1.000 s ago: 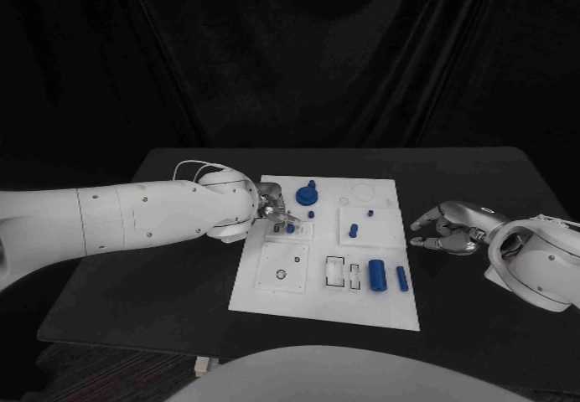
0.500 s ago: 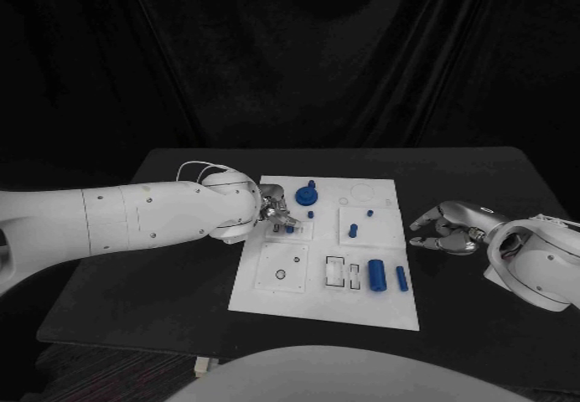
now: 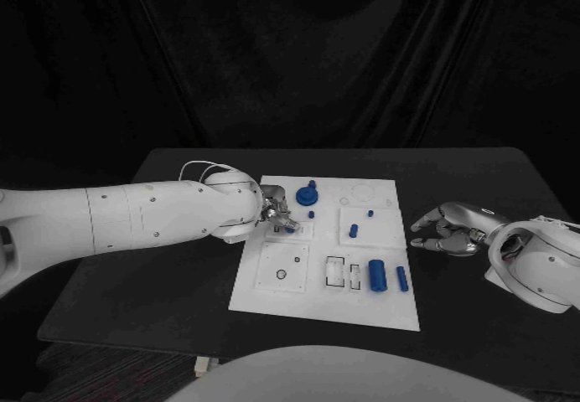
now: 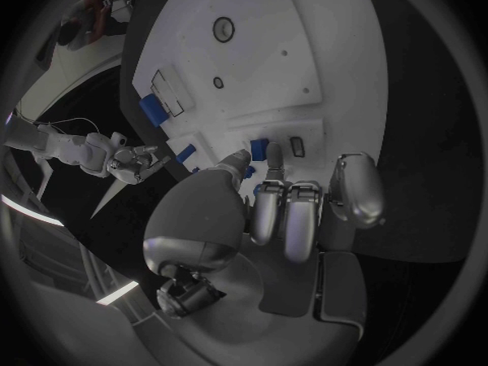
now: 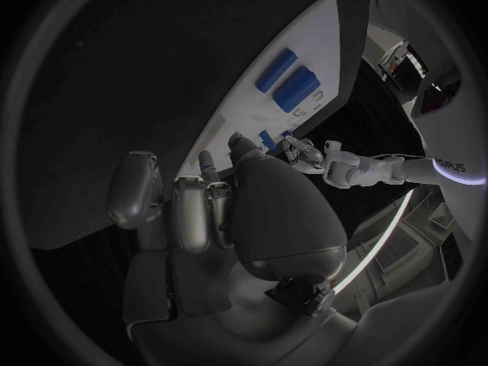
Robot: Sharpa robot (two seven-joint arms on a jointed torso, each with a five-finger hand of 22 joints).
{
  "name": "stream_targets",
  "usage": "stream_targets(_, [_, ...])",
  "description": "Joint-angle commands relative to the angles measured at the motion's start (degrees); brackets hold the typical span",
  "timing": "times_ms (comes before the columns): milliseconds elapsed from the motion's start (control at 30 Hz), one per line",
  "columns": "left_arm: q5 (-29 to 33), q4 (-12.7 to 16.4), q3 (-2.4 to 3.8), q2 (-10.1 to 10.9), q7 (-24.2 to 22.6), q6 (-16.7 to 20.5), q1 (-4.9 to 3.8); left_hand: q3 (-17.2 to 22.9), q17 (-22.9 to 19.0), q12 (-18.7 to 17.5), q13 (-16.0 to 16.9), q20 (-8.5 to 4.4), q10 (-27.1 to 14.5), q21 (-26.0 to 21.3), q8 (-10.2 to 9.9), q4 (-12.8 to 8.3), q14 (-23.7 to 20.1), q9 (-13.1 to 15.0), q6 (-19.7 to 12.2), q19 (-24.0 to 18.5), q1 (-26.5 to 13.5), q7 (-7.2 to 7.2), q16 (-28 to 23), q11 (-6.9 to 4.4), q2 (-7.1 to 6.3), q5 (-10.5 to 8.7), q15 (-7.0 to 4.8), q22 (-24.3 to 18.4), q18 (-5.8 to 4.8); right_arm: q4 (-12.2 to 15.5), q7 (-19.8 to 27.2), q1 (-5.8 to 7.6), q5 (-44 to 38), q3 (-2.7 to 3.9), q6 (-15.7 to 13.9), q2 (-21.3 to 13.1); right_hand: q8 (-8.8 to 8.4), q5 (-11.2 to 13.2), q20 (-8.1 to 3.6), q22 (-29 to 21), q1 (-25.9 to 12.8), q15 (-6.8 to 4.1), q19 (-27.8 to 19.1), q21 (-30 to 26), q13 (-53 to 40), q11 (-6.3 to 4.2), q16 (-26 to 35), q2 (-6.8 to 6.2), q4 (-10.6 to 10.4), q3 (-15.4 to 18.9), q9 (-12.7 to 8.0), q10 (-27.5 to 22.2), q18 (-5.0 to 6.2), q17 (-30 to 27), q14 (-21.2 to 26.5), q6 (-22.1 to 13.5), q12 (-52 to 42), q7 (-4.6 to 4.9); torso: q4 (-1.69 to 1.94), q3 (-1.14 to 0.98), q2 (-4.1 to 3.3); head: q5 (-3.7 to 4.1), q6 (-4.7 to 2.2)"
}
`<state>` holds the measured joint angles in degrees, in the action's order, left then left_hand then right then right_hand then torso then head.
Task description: Assemble the parts on the task board
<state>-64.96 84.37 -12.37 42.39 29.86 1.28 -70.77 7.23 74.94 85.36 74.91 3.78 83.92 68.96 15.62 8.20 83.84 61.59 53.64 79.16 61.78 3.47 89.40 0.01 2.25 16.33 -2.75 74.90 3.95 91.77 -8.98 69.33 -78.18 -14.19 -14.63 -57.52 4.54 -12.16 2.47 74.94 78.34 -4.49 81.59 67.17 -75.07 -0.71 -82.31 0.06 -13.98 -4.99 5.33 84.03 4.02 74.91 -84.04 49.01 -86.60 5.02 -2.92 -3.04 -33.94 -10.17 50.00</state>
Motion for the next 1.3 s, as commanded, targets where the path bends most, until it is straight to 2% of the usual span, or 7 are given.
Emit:
stream_targets(33, [0.0, 0.0, 0.04, -0.1, -0.5, -1.1, 0.1, 0.3, 14.1, -0.2, 11.1, -0.37, 2.0, -0.3, -0.2, -0.6, 5.4, -0.2, -0.1, 0.0, 0.7, -0.17, -0.2, -0.49, 0.02, 1.05, -0.31, 8.8, 0.82, 0.1, -0.5, -0.18, -0.1, 0.03, 0.3, -0.1, -0.24, -0.4, -0.01, 8.8, 0.0, 0.51, -0.4, -0.3, -11.1, 0.26, 0.3, -0.08, 0.1, 0.2, -0.1, 2.9, 0.6, 5.8, -3.7, 0.4, 0.4, 0.07, 0.04, 0.02, -0.05, 0.08, 0.0])
stream_targets(133, [0.0, 0.0, 0.04, -0.2, -0.5, -1.3, 0.11, 1.1, 14.1, -0.2, 11.1, -0.44, 2.0, -0.3, -0.3, -1.4, 5.4, -0.4, 0.0, 0.0, 1.5, -0.31, -0.3, -0.61, -0.01, 2.21, -0.39, 8.8, 0.83, 0.1, -0.5, -0.21, -0.1, 0.03, 0.3, -0.1, -0.24, -0.4, -0.01, 8.8, 0.0, 0.51, -0.4, -0.3, -11.1, 0.26, 0.3, -0.08, 0.1, 0.2, -0.1, 2.9, 0.6, 5.8, -3.7, 0.4, 0.4, 0.07, 0.04, 0.02, -0.06, 0.07, 0.0])
stream_targets(200, [0.0, -0.1, 0.04, -0.2, -0.6, -1.4, 0.12, 2.3, 14.1, -0.2, 11.1, -0.53, 1.9, -0.3, -0.4, -2.2, 5.4, -0.6, 0.0, 0.0, 2.3, -0.4, -0.3, -0.7, 0.03, 1.51, -0.46, 8.8, 0.83, 0.1, -0.5, -0.22, -0.1, 0.03, 0.3, -0.1, -0.24, -0.4, -0.01, 8.8, 0.0, 0.51, -0.4, -0.3, -11.1, 0.26, 0.3, -0.08, 0.1, 0.2, -0.1, 2.9, 0.6, 5.8, -3.7, 0.4, 0.4, 0.07, 0.08, 0.04, -0.06, 0.09, 0.0])
stream_targets(400, [0.0, -0.1, 0.04, -0.3, -0.8, -1.4, 0.13, 6.2, 14.1, -0.2, 11.1, -0.72, 1.9, -0.4, -0.5, -4.1, 5.4, -1.0, 0.2, 0.1, 3.0, -0.56, -0.3, -0.86, -0.69, 4.43, -0.63, 8.8, 0.82, 0.1, -0.5, -0.26, -0.1, 0.03, 0.2, -0.1, -0.25, -0.4, -0.01, 8.8, 0.0, 0.51, -0.4, -0.5, -11.1, 0.26, 0.4, -0.08, 0.1, 0.1, -0.1, 2.9, 0.62, 5.7, -3.7, 0.4, 0.4, 0.07, 0.03, 0.06, -0.05, 0.11, 0.0])
stream_targets(700, [0.0, -0.3, 0.04, -0.3, -1.7, -0.7, 0.13, 8.9, 14.2, -0.2, 11.1, -0.77, 1.9, -0.3, -0.4, -5.0, 5.4, -1.1, 0.4, 0.2, 2.7, -0.64, -0.2, -0.96, -1.34, 4.51, -0.71, 8.8, 0.78, 0.0, -0.5, -0.29, -0.1, 0.03, 0.2, -0.1, -0.25, -0.4, -0.01, 8.8, 0.0, 0.51, -0.4, -0.5, -11.1, 0.26, 0.4, -0.08, 0.1, 0.1, -0.1, 2.9, 0.62, 5.7, -3.7, 0.4, 0.4, 0.07, 0.01, 0.0, -0.03, 0.34, 0.0])
stream_targets(867, [0.0, -0.1, 0.06, -0.3, -1.9, -2.2, 0.04, 10.7, 14.2, -0.2, 11.1, -0.82, 2.0, -0.3, -0.1, -5.6, 5.4, -1.0, 0.6, 0.2, 2.4, -0.75, -0.2, -1.04, -1.84, 4.7, -0.77, 8.8, 0.78, 0.0, -0.5, -0.3, -0.1, 0.03, 0.1, -0.1, -0.25, -0.5, -0.01, 8.8, 0.1, 0.51, -0.5, -0.6, -11.0, 0.26, 0.5, -0.06, 0.2, 0.1, -0.1, 2.8, 0.66, 5.5, -3.6, 0.5, 0.5, 0.08, 0.0, 0.02, -0.04, 0.52, 0.0])
stream_targets(1300, [0.0, -2.8, 0.08, -1.4, -4.3, -8.7, -1.85, 14.1, 13.8, -0.6, 10.8, -0.9, 1.6, -0.8, 0.2, -7.2, 5.1, -0.9, 0.7, 0.0, 2.3, -0.87, -0.6, -1.14, -2.77, 3.83, -0.84, 8.7, 0.84, 0.1, -0.6, -0.3, -0.1, 0.03, 0.0, 0.0, -0.25, -0.5, -0.01, 8.8, 0.1, 0.51, -0.5, -0.6, -11.0, 0.26, 0.6, -0.06, 0.2, 0.1, -0.1, 2.8, 0.65, 5.5, -3.6, 0.5, 0.4, 0.08, -0.03, 0.0, -0.02, 0.83, 0.0])
